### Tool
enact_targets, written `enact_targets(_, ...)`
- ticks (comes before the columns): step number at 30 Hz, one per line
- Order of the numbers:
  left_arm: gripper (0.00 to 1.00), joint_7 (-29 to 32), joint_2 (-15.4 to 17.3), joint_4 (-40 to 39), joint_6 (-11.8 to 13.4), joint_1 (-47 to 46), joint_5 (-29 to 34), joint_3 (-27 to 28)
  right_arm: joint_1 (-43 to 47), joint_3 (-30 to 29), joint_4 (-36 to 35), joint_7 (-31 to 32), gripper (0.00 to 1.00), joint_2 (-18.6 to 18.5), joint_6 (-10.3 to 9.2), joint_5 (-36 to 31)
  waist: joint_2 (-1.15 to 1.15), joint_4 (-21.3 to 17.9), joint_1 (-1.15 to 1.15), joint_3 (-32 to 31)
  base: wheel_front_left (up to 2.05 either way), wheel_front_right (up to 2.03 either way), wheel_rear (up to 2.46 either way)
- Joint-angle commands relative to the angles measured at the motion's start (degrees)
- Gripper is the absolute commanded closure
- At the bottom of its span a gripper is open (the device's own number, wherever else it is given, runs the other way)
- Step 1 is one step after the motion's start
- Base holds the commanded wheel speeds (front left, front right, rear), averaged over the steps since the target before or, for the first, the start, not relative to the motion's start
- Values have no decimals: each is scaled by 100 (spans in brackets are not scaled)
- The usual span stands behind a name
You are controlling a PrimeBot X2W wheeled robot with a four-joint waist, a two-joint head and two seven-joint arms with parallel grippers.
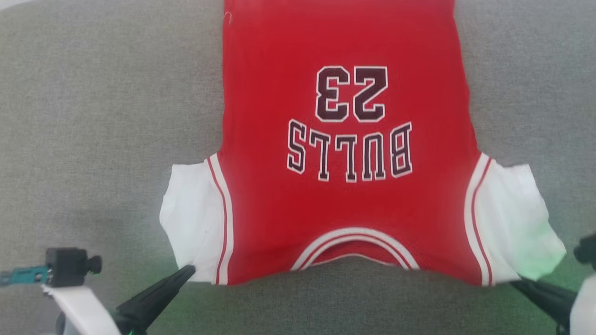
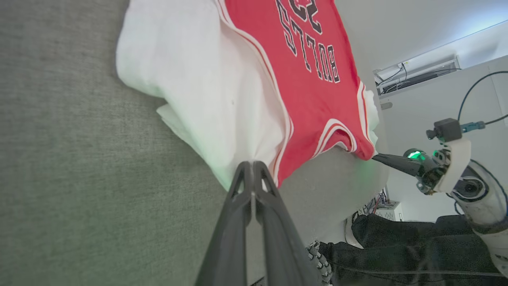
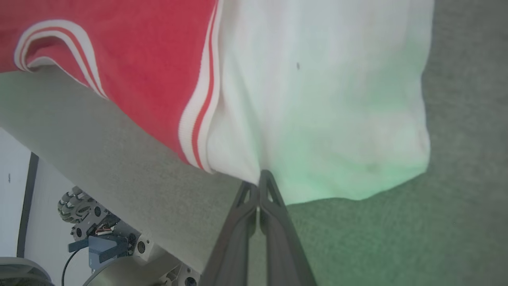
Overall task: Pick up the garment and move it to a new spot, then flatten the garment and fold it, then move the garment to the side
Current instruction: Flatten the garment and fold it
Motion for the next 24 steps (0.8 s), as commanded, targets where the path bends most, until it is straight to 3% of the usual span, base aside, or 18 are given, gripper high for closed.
enact_targets(1,100,-51,116,-151,-10,171,-40,105,311,-250,-249,197,100,106,-8,-86,0,5,0,29,0,0,0)
enact_targets(4,100,-78,189,-235,-10,361,83,246,683,-710,-636,441,100,430,-6,-237,0,28,0,62,0,0,0)
enact_targets(8,100,-88,-59,-19,-10,345,289,355,630,-891,-856,839,100,779,-6,-464,0,18,0,75,0,0,0)
enact_targets(15,100,-24,-781,777,-10,65,511,259,-252,-243,-87,1323,100,933,-8,-1047,0,-54,0,186,0,0,0)
enact_targets(21,100,-51,-1199,1421,-8,-118,670,201,-655,320,604,1188,100,1006,-33,-1403,0,-49,0,344,0,0,0)
enact_targets(22,100,-45,-1250,1480,-8,-138,673,195,-698,358,651,1125,89,1011,-33,-1436,0,-53,0,366,0,0,0)
enact_targets(24,100,-57,-1321,1570,3,-147,721,192,-771,398,660,978,51,989,-39,-1510,0,-69,0,391,0,0,0)
